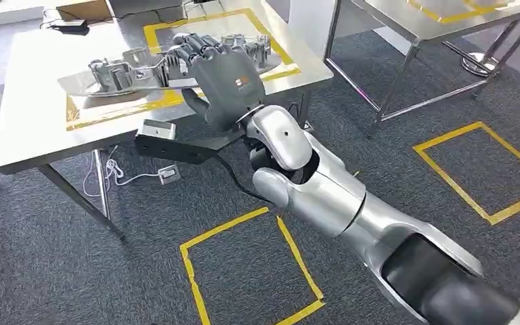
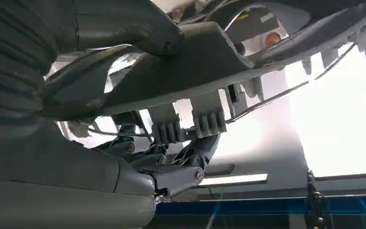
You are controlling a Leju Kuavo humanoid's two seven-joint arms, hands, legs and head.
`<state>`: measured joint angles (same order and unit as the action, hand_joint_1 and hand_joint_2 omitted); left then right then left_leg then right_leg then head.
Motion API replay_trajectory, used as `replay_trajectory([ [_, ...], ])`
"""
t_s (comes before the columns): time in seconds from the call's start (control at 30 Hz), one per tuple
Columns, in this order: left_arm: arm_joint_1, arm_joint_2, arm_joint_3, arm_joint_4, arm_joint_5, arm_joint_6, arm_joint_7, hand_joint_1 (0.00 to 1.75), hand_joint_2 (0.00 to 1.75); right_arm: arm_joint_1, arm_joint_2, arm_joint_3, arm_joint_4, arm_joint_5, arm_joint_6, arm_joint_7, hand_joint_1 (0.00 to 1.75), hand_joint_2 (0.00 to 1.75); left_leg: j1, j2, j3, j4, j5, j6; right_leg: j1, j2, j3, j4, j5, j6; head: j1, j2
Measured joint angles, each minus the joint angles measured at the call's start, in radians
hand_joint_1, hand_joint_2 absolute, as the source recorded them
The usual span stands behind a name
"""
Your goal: Take the parts from the cabinet and place them on the table.
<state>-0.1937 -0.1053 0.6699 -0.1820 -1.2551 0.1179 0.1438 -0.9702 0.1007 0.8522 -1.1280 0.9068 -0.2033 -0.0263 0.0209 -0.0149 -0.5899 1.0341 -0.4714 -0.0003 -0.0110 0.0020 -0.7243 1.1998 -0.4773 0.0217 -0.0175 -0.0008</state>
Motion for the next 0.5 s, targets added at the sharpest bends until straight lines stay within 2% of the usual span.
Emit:
replay_trajectory([
  [0.03, 0.000, 0.000, 0.000, 0.000, 0.000, 0.000, 0.000, 0.00, 1.75, 0.000, 0.000, 0.000, 0.002, 0.000, 0.000, 0.000, 1.75, 1.75, 0.001, -0.002, 0.009, 0.000, -0.007, -0.005, 0.000, 0.000, 0.037, -0.091, 0.056, -0.003, 0.000, 0.000],
  [0.07, -0.001, 0.000, 0.000, 0.000, 0.000, 0.000, 0.000, 0.00, 1.75, 0.000, -0.001, -0.001, 0.004, 0.000, 0.000, -0.001, 1.75, 1.75, 0.001, -0.002, 0.013, 0.000, -0.012, -0.011, 0.002, 0.001, 0.055, -0.143, 0.070, -0.007, 0.000, 0.000],
  [0.1, -0.002, 0.000, 0.000, 0.000, 0.000, 0.000, 0.000, 0.00, 1.75, -0.005, -0.002, -0.002, 0.006, 0.000, 0.000, -0.002, 1.75, 1.75, -0.003, -0.004, 0.010, 0.002, -0.014, -0.018, 0.010, 0.000, 0.058, -0.169, 0.033, -0.015, 0.002, 0.000],
  [0.13, -0.002, 0.000, 0.000, 0.000, 0.000, 0.000, 0.000, 0.00, 1.75, -0.007, 0.000, -0.002, 0.006, 0.001, -0.002, -0.002, 1.75, 1.75, -0.003, -0.004, 0.007, -0.004, -0.015, -0.025, 0.011, 0.002, 0.063, -0.161, 0.052, -0.023, 0.001, 0.000],
  [0.2, 0.001, 0.000, 0.000, 0.000, 0.000, 0.000, 0.000, 0.00, 1.75, -0.007, -0.003, -0.006, 0.009, 0.000, -0.002, 0.001, 1.75, 1.75, -0.003, -0.003, 0.019, 0.000, -0.014, -0.038, 0.010, 0.003, 0.069, -0.164, 0.048, -0.038, 0.002, 0.000],
  [0.23, 0.000, 0.001, 0.000, -0.001, 0.000, 0.000, 0.000, 0.00, 1.75, -0.007, -0.002, -0.006, 0.009, 0.000, -0.002, -0.001, 1.75, 1.75, -0.002, -0.001, 0.010, 0.004, -0.022, -0.041, 0.003, 0.003, 0.080, -0.169, 0.051, -0.045, 0.002, 0.000],
  [0.27, -0.001, 0.001, 0.000, 0.000, 0.000, 0.000, -0.001, 0.00, 1.75, -0.007, -0.002, -0.006, 0.010, -0.001, -0.001, -0.001, 1.75, 1.75, -0.002, 0.003, 0.002, 0.035, -0.029, -0.043, 0.003, 0.002, 0.089, -0.171, 0.047, -0.050, 0.000, 0.000],
  [0.3, -0.002, 0.001, 0.000, 0.000, 0.000, 0.000, -0.001, 0.00, 1.75, -0.008, -0.002, -0.006, 0.010, -0.002, -0.001, -0.002, 1.75, 1.75, -0.002, 0.006, -0.029, 0.095, -0.053, -0.044, 0.003, 0.002, 0.093, -0.171, 0.042, -0.056, -0.005, 0.000],
  [0.37, 0.000, 0.002, 0.000, 0.000, 0.001, 0.000, -0.003, 0.00, 1.75, -0.007, -0.002, -0.006, 0.011, -0.002, -0.001, -0.004, 1.75, 1.75, -0.002, 0.008, -0.118, 0.241, -0.110, -0.050, 0.007, 0.002, 0.099, -0.170, 0.033, -0.061, -0.003, 0.000],
  [0.4, 0.003, 0.002, 0.000, 0.000, 0.002, 0.000, -0.003, 0.00, 1.75, -0.007, -0.002, -0.006, 0.014, -0.002, -0.001, -0.004, 1.75, 1.75, -0.002, 0.008, -0.152, 0.288, -0.121, -0.050, 0.008, 0.002, 0.104, -0.170, 0.028, -0.062, -0.003, 0.000],
  [0.43, 0.005, 0.002, 0.000, 0.000, 0.002, 0.000, -0.003, 0.00, 1.75, -0.007, -0.002, -0.006, 0.016, -0.003, -0.001, -0.004, 1.75, 1.75, -0.002, 0.008, -0.166, 0.292, -0.106, -0.049, 0.009, 0.003, 0.110, -0.169, 0.022, -0.062, -0.003, 0.000],
  [0.47, 0.006, 0.002, 0.000, 0.000, 0.002, 0.000, -0.003, 0.00, 1.75, -0.007, -0.002, -0.006, 0.017, -0.005, -0.001, -0.004, 1.75, 1.75, -0.002, 0.008, -0.156, 0.248, -0.065, -0.046, 0.010, 0.005, 0.119, -0.167, 0.015, -0.061, -0.003, 0.000],
  [0.5, 0.006, 0.003, 0.000, 0.000, 0.002, 0.000, -0.003, 0.00, 1.75, -0.007, -0.002, -0.006, 0.018, -0.007, -0.001, -0.004, 1.75, 1.75, -0.003, 0.009, -0.131, 0.176, -0.012, -0.041, 0.011, 0.005, 0.129, -0.166, 0.007, -0.059, -0.003, 0.000],
])
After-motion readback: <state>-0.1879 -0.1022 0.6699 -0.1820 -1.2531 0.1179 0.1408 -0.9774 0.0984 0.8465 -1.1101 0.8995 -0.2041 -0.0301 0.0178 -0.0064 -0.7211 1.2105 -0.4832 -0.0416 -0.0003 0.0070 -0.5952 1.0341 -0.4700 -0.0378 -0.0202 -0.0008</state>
